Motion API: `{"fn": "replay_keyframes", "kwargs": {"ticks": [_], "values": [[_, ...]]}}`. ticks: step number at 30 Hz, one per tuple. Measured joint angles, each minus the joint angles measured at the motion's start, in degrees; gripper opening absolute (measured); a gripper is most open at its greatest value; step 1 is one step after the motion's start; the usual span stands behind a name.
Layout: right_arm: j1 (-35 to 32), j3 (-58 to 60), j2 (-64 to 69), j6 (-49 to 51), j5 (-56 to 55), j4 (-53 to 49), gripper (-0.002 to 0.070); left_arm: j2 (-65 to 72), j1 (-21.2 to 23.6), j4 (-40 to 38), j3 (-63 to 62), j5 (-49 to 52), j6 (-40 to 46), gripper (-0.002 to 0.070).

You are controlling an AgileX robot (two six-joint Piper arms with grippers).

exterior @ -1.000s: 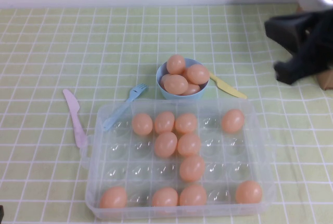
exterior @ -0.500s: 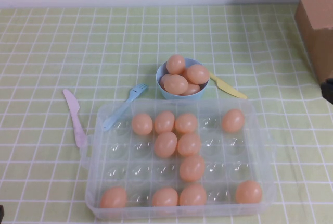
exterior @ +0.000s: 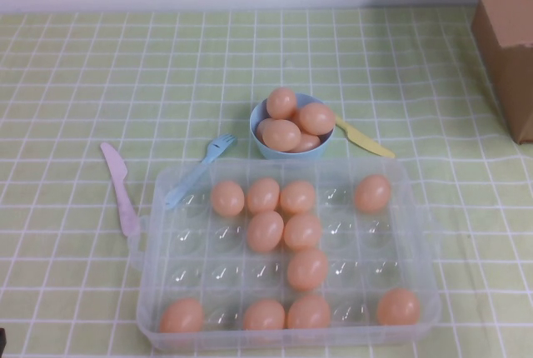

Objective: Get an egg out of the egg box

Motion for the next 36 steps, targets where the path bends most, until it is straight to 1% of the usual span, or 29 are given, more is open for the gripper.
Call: {"fn": "replay_keyframes", "kwargs": {"ticks": [5, 9, 14, 19, 21, 24, 26, 30, 36], "values": [[-11.1, 7.0, -8.5, 0.0, 0.0, 3.9, -0.0018, 0.0, 0.0, 0.0, 0.0, 0.0, 0.0, -0.0005], [-16.5, 12.0, -15.3, 0.0, 0.0, 5.4, -0.0018, 0.0, 0.0, 0.0, 0.0, 0.0, 0.0, -0.0005], [-17.4, 16.5, -18.5, 0.0, 0.0, 9.1, -0.0018, 0.0, 0.0, 0.0, 0.0, 0.0, 0.0, -0.0005], [-17.5, 17.7, -18.6, 0.1, 0.1, 11.0, -0.0018, 0.0, 0.0, 0.0, 0.0, 0.0, 0.0, -0.0004], [-17.5, 17.7, -18.6, 4.3, 0.5, 7.2, -0.0018, 0.0, 0.0, 0.0, 0.0, 0.0, 0.0, -0.0004], [-17.5, 17.7, -19.6, 16.9, 2.8, -2.7, -0.0018, 0.0, 0.0, 0.0, 0.0, 0.0, 0.0, -0.0005], [-17.5, 17.7, -20.9, 22.9, 6.0, -6.8, -0.0018, 0.0, 0.0, 0.0, 0.0, 0.0, 0.0, -0.0004], [-17.5, 17.7, -21.7, 26.3, 12.5, -9.0, -0.0018, 0.0, 0.0, 0.0, 0.0, 0.0, 0.0, -0.0005], [-17.5, 17.7, -21.7, 26.9, 14.4, -8.1, -0.0018, 0.0, 0.0, 0.0, 0.0, 0.0, 0.0, -0.0004]]}}
